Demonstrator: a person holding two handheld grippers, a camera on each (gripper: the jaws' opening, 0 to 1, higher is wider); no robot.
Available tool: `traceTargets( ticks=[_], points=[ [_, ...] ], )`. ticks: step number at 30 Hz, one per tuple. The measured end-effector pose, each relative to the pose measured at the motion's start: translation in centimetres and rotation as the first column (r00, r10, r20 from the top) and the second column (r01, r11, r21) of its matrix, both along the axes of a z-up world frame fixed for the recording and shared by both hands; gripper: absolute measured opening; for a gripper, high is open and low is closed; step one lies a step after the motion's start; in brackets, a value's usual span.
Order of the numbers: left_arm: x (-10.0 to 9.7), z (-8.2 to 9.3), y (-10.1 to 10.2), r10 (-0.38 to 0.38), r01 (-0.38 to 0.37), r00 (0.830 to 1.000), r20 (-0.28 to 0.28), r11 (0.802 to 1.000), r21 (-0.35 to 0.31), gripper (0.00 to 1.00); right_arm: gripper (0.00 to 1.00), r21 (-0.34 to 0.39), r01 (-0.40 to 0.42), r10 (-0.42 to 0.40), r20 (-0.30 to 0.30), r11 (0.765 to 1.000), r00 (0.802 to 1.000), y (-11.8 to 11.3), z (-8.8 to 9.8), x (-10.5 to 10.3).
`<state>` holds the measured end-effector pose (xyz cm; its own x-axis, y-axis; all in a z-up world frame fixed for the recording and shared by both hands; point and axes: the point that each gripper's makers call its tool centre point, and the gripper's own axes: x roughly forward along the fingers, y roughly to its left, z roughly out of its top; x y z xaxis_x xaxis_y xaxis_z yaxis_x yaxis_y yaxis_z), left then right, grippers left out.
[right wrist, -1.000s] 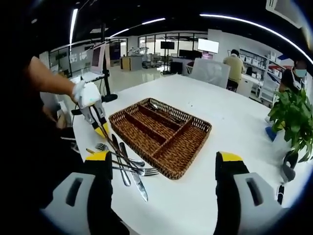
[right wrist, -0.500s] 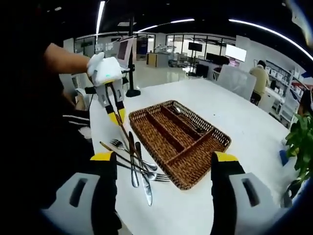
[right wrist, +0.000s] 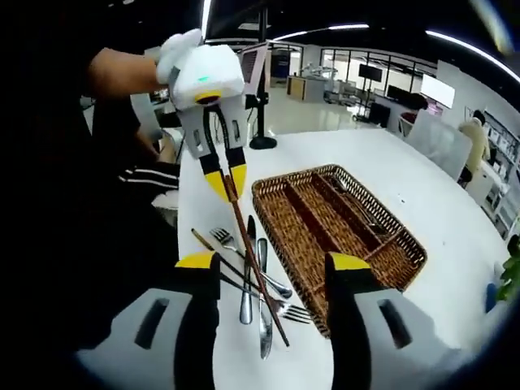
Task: Arrange the knives, forks, and spoons in their matching storage slots by inserting each utensil handle-first until every utensil is classified and aligned in the correct compartment
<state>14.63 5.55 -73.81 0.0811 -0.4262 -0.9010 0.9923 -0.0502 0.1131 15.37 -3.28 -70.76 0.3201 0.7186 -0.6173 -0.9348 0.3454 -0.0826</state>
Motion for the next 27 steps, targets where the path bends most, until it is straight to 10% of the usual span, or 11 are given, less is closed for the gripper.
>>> traceTargets(
  ticks=[11,27],
  points=[
    [-0.7,0.8,-0.7,-0.007,0.008,1.0,-0.016,1.0,0.018,0.04,0.15,-0.066,-0.097,0.092,-0.079,0.993,0.993,1.6,-2.4,-1.5],
    [-1.0,1.7,-1.5,-0.053,0.053,0.999,-0.006,0.999,0.005,0.04,0.03,-0.098,-0.231,0.227,-0.049,0.968,0.973,2.1,-2.7,-3.0]
  ],
)
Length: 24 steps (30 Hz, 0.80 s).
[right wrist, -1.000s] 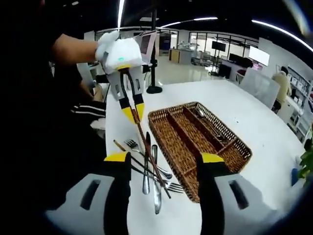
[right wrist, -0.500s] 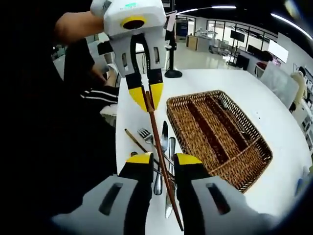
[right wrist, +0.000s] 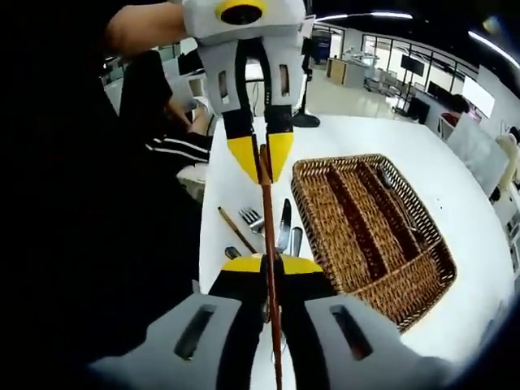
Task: Arrange the knives, forks, and spoons in their matching storage slots by inserting each utensil handle-first until every utensil is classified and aligned in the correct compartment
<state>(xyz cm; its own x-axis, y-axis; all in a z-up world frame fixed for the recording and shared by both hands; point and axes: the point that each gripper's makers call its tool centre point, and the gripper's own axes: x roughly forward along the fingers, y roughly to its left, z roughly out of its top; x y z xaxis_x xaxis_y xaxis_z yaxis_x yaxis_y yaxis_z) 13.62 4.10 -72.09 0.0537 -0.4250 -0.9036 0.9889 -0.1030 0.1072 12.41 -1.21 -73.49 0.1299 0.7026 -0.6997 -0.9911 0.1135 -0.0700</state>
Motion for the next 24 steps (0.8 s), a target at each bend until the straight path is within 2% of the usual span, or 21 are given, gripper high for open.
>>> traceTargets(
  ticks=[2,5,9,10,11,13,17,19,22,23,24],
  points=[
    [0.0,0.1,0.0,0.004,-0.004,1.0,-0.008,1.0,-0.008,0.05,0.02,-0.006,-0.013,0.013,0.036,1.0,0.999,-0.1,0.2,0.2],
    [-0.1,0.1,0.1,0.0,-0.001,1.0,-0.024,1.0,-0.031,0.05,0.02,-0.005,0.02,-0.02,-0.017,1.0,1.0,-0.1,0.4,-0.1],
    [0.3,0.1,-0.2,-0.008,0.008,1.0,0.01,0.999,-0.05,0.07,0.01,-0.009,0.038,-0.038,-0.006,0.999,0.999,-0.3,0.5,0.2],
    [0.6,0.0,-0.1,-0.005,0.006,1.0,0.023,0.999,-0.05,0.12,0.01,0.006,0.04,-0.04,-0.011,0.999,0.999,-0.2,0.8,0.2],
    [1.1,0.0,0.0,-0.008,0.012,0.998,0.057,0.998,-0.06,0.18,0.01,0.032,0.03,-0.031,0.022,0.999,0.999,0.0,1.2,0.5],
    [1.6,0.1,0.1,0.004,0.003,0.997,0.076,0.996,-0.092,0.32,0.01,0.006,0.05,-0.05,0.022,0.999,0.999,-0.3,1.0,0.8],
    [2.9,1.0,0.5,0.079,-0.063,0.992,0.101,0.987,-0.149,0.44,0.01,0.011,0.098,-0.098,0.005,0.995,0.995,-0.7,1.2,1.3],
    [4.1,1.1,1.1,0.125,-0.102,0.983,0.132,0.98,-0.169,0.57,0.01,0.012,0.12,-0.12,0.013,0.993,0.993,-0.9,1.2,1.7],
    [5.7,1.3,2.3,0.219,-0.185,0.961,0.169,0.963,-0.197,0.76,0.01,0.014,0.17,-0.17,0.01,0.985,0.985,-1.3,1.3,2.3],
    [5.9,1.4,2.4,0.231,-0.195,0.958,0.171,0.959,-0.204,0.79,0.01,0.016,0.177,-0.177,0.01,0.984,0.984,-1.3,1.4,2.4],
    [6.2,1.8,2.7,0.266,-0.224,0.948,0.174,0.947,-0.231,0.82,0.01,0.018,0.197,-0.197,0.006,0.98,0.98,-1.4,1.6,2.5]
  ],
)
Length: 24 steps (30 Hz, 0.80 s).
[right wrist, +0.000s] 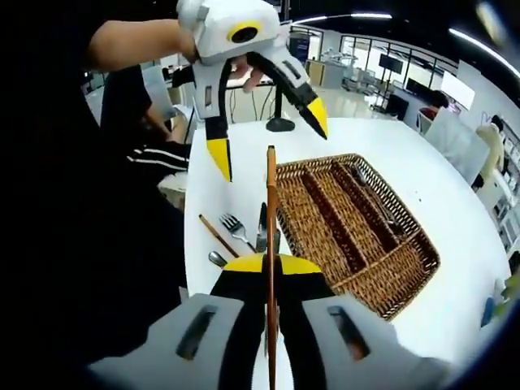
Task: Arrange the knives, forks, and spoons in their matching storage slots by inserting each utensil handle-first until every utensil is classified and aligned in the correct compartment
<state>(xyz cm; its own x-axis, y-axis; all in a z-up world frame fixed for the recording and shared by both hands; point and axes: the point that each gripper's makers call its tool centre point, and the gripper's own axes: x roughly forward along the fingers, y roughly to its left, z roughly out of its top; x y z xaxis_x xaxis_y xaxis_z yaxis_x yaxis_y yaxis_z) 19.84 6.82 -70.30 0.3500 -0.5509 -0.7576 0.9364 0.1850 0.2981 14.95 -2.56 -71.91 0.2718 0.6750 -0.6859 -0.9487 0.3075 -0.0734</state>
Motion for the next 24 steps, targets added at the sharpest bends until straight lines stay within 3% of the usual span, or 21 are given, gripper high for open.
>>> traceTargets(
  ticks=[4,8,10,13,15,16,19,24],
  points=[
    [0.8,1.2,1.2,0.107,-0.108,0.994,-0.011,0.987,-0.119,0.96,0.01,-0.006,0.072,-0.072,-0.006,0.997,0.997,-0.5,0.4,0.8],
    [1.2,1.5,3.0,0.192,-0.195,0.981,-0.037,0.96,-0.199,0.99,0.02,0.003,0.18,-0.18,-0.018,0.984,0.983,-1.4,0.8,2.0],
    [1.3,1.7,4.1,0.227,-0.235,0.972,-0.063,0.941,-0.245,0.99,0.02,0.012,0.229,-0.229,-0.015,0.973,0.973,-1.7,1.2,2.6],
    [1.9,2.3,6.1,0.309,-0.324,0.946,-0.099,0.888,-0.327,0.99,0.02,0.027,0.305,-0.305,-0.031,0.952,0.952,-2.3,1.7,3.4],
    [2.1,2.8,7.6,0.364,-0.387,0.922,-0.133,0.847,-0.364,0.99,0.02,0.019,0.368,-0.367,-0.049,0.93,0.929,-2.9,1.7,3.8],
    [2.0,3.0,8.1,0.373,-0.397,0.917,-0.138,0.839,-0.371,0.99,0.02,0.016,0.396,-0.395,-0.053,0.918,0.917,-3.2,2.0,3.9],
    [1.8,4.3,9.7,0.389,-0.392,0.917,-0.093,0.827,-0.403,0.99,0.02,0.048,0.484,-0.481,-0.059,0.874,0.875,-4.0,2.7,4.6],
    [1.2,4.7,11.0,0.399,-0.402,0.912,-0.1,0.814,-0.419,0.99,0.02,0.061,0.598,-0.596,-0.049,0.799,0.801,-5.8,3.7,5.5]
  ],
)
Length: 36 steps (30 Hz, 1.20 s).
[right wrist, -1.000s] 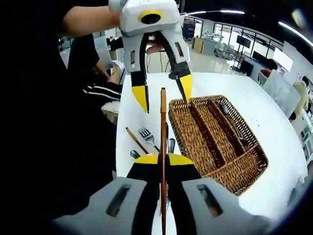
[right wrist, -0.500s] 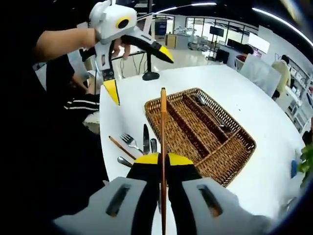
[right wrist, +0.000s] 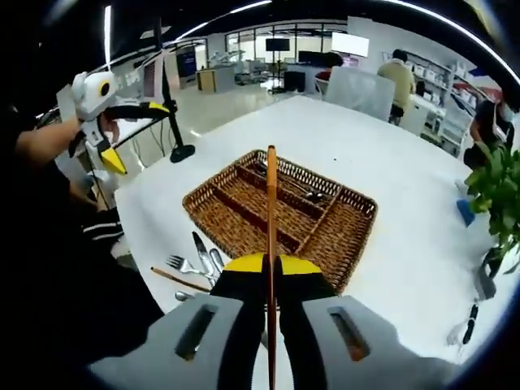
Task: Arrange the knives, forks, and spoons in their matching storage slots by inserting each utensil handle-first until every utensil is classified and aligned in the correct compartment
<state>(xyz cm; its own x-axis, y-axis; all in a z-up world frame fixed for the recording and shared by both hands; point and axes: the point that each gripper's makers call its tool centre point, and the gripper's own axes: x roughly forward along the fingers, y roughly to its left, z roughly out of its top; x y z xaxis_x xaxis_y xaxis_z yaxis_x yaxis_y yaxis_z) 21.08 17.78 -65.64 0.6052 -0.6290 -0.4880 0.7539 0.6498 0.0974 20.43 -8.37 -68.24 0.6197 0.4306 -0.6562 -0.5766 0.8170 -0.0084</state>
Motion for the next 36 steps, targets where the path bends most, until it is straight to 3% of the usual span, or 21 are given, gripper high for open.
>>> traceTargets(
  ticks=[4,5,7,11,14,16,19,21,30,36],
  points=[
    [-0.1,0.1,0.6,0.008,-0.008,1.0,0.012,1.0,-0.021,0.99,0.02,-0.009,0.086,-0.085,0.008,0.996,0.996,-1.2,0.3,0.2],
    [-0.1,0.1,0.7,0.013,-0.013,1.0,0.012,1.0,-0.026,0.99,0.02,0.011,0.115,-0.116,0.029,0.993,0.993,-1.4,0.7,0.4],
    [0.0,0.0,1.0,0.028,-0.027,1.0,0.008,0.999,-0.027,0.99,0.02,0.06,0.154,-0.154,-0.007,0.986,0.988,-1.3,0.7,0.1],
    [-0.3,0.0,1.4,0.046,-0.046,0.999,0.021,0.999,-0.02,0.99,0.02,0.019,0.154,-0.154,0.005,0.988,0.988,-1.5,0.3,0.3],
    [-0.3,-0.4,2.1,0.05,-0.05,0.998,0.039,0.999,-0.014,0.99,0.02,0.031,0.197,-0.197,-0.009,0.98,0.98,-1.8,0.1,0.7],
    [-0.1,-0.9,2.5,0.057,-0.056,0.998,0.024,0.998,-0.024,0.99,0.02,0.002,0.236,-0.236,0.001,0.972,0.972,-2.5,0.3,1.0],
    [-0.2,-0.7,2.9,0.043,-0.042,0.999,0.027,0.998,-0.048,0.99,0.02,0.014,0.249,-0.249,-0.009,0.968,0.968,-2.4,0.7,1.1],
    [-0.3,-0.9,3.1,0.038,-0.038,0.999,-0.001,0.998,-0.056,0.99,0.02,0.003,0.282,-0.282,-0.027,0.959,0.959,-2.6,0.9,1.0],
    [-0.9,-0.7,4.3,0.021,-0.019,0.999,0.037,0.997,-0.07,0.99,0.02,0.023,0.389,-0.389,-0.005,0.921,0.921,-3.2,1.2,1.6],
    [-0.9,-0.2,5.3,0.038,-0.035,0.998,0.041,0.997,-0.072,0.99,0.02,0.02,0.396,-0.397,0.0,0.918,0.918,-3.0,1.2,2.4]
  ],
)
